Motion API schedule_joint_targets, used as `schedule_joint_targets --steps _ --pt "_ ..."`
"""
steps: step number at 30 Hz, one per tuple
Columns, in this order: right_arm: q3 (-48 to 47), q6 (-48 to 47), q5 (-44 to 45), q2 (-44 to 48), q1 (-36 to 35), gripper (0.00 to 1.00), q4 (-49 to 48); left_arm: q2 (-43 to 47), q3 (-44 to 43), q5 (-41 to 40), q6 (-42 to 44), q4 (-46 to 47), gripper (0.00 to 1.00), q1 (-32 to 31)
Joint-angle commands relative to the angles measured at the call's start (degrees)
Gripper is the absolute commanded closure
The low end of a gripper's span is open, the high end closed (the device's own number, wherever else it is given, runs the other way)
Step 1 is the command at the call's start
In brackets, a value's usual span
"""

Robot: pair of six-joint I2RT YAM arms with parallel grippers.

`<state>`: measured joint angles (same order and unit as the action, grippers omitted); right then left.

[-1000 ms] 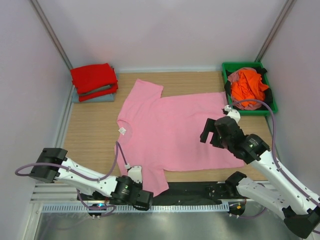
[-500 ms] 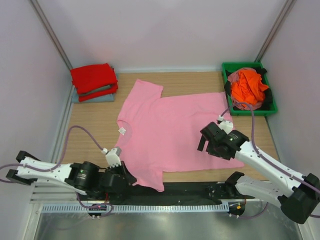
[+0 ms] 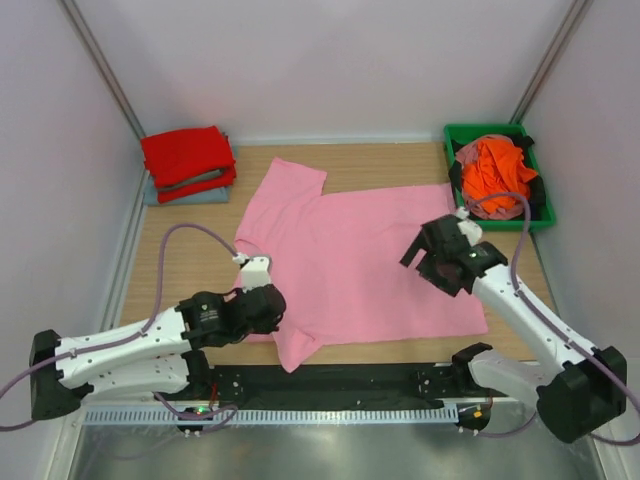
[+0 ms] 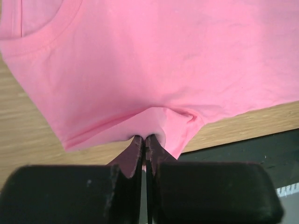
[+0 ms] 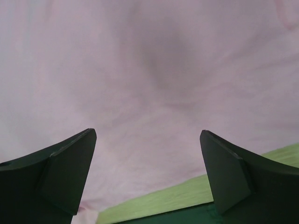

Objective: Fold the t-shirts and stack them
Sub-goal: Fold the tshirt

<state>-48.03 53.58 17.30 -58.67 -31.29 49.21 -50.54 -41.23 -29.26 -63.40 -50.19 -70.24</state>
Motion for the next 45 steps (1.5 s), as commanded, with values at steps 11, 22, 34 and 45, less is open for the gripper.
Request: schedule_joint_targets --steps 11,22,34,45 --pt "7.41 8.63 -5.16 21.75 34.89 0.04 19.17 -1.05 -5.00 23.37 25.07 8.71 1.00 26.73" --pt "23.06 19.19 -13.79 22.04 35.07 0.08 8.19 0.44 -4.65 22.40 24.81 8.10 1.00 26.91" --pt "18.67 15.60 -2.10 15.44 42.34 0.17 6.43 1.15 -4.82 20.56 24.64 7.30 1.00 26.91" --pt "20.61 -3.56 -16.57 5.16 71.70 0.26 -1.83 0.97 -5.00 19.24 24.37 6.86 1.00 26.91"
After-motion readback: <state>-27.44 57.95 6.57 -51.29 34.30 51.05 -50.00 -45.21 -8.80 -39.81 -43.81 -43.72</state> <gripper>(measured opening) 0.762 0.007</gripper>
